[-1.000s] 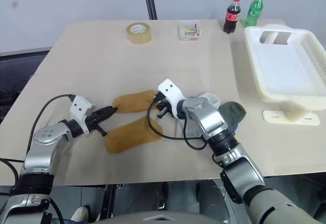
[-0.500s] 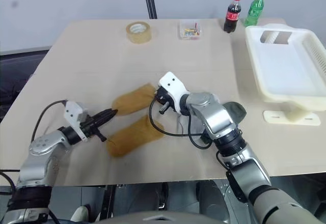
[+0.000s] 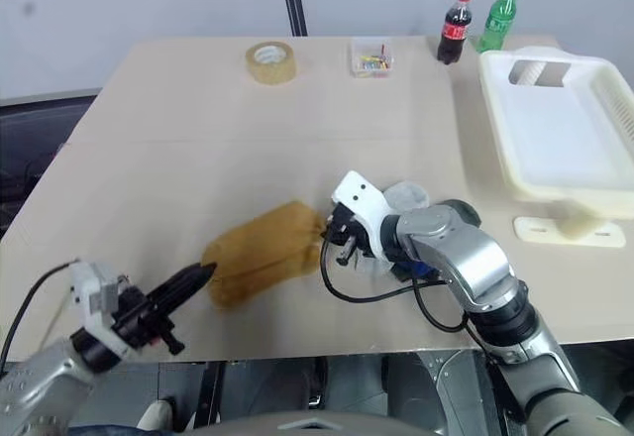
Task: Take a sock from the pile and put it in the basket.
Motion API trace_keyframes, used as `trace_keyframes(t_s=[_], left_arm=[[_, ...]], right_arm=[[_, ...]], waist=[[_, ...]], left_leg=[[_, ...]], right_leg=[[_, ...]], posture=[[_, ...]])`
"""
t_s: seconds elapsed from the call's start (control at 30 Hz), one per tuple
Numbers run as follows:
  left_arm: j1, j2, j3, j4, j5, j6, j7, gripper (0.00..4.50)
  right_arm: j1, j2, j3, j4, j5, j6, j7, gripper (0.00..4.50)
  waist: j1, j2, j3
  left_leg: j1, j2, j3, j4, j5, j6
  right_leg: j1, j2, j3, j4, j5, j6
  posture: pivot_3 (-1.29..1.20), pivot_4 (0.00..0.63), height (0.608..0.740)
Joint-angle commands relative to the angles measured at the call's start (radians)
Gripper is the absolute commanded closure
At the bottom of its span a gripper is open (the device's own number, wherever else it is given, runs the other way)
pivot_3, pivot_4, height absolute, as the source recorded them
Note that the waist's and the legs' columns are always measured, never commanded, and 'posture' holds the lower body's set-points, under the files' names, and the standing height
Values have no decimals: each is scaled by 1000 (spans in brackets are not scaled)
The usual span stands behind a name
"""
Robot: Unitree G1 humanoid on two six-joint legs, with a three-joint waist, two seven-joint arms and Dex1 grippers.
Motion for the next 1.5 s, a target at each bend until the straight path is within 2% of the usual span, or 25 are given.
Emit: trace_keyframes(t_s=[0.03,0.3,0.8,1.0,1.1,1.17,1.23,1.3,1.33,1.4,1.5], left_arm=[[62,-42,21,-83,6,-37,35,4408],[144,-119,38,-94,46,-108,77,4408],[212,-128,35,-70,96,-135,83,4408],[178,-133,-26,-58,169,-135,117,4408],[163,-126,-59,-38,208,-128,123,4500],[144,-119,-80,-13,233,-124,126,4500],[121,-102,-97,26,251,-118,114,4500],[99,-82,-119,62,271,-120,98,4500],[91,-76,-125,72,277,-124,94,4500],[40,-66,-137,116,290,-125,99,4500],[-55,-51,-169,183,320,-121,109,4500]], right_arm=[[-5,-21,-8,-43,36,11,12,4500],[-29,-4,40,-22,80,14,9,4500],[-66,131,151,116,47,-48,-57,4500],[-60,117,138,132,29,-40,-79,4500],[-56,85,130,118,35,-49,-60,3667],[-57,49,125,98,43,-52,-39,2764],[-59,-7,98,58,68,-33,-7,1633],[-64,-48,73,29,82,-21,6,978],[-66,-56,68,24,85,-19,6,854],[-78,-51,42,15,91,-21,-9,144],[-85,-18,29,29,73,-56,-45,144]], waist=[[2,0,0],[0,0,0],[-1,-1,0],[1,-1,0],[0,-1,0],[0,-1,0],[-3,-1,0],[0,0,0],[3,0,0],[2,-1,0],[2,0,0]], left_leg=[[0,0,0,0,0,0],[0,0,1,-2,0,0],[0,0,1,-2,0,0],[0,-1,1,-2,0,0],[0,-1,1,-2,0,0],[0,-1,1,-2,0,0],[0,-1,1,-2,0,0],[0,0,1,-2,0,0],[0,0,1,-2,0,0],[0,-1,1,-2,0,0],[2,0,0,-2,0,0]], right_leg=[[1,0,0,0,0,0],[1,7,-2,-5,0,0],[1,8,-2,-6,0,0],[1,7,-2,-6,0,0],[1,7,-2,-6,0,1],[1,8,-2,-5,0,1],[1,8,-2,-5,0,0],[1,8,-2,-5,0,1],[2,8,-2,-5,0,1],[2,8,-3,-5,0,1],[3,9,-3,-5,0,1]], posture=[[0,150,740],[0,150,740],[0,150,740],[0,150,740],[0,150,740],[0,150,740],[0,150,740],[0,150,740],[0,150,740],[0,150,740],[0,150,740]])
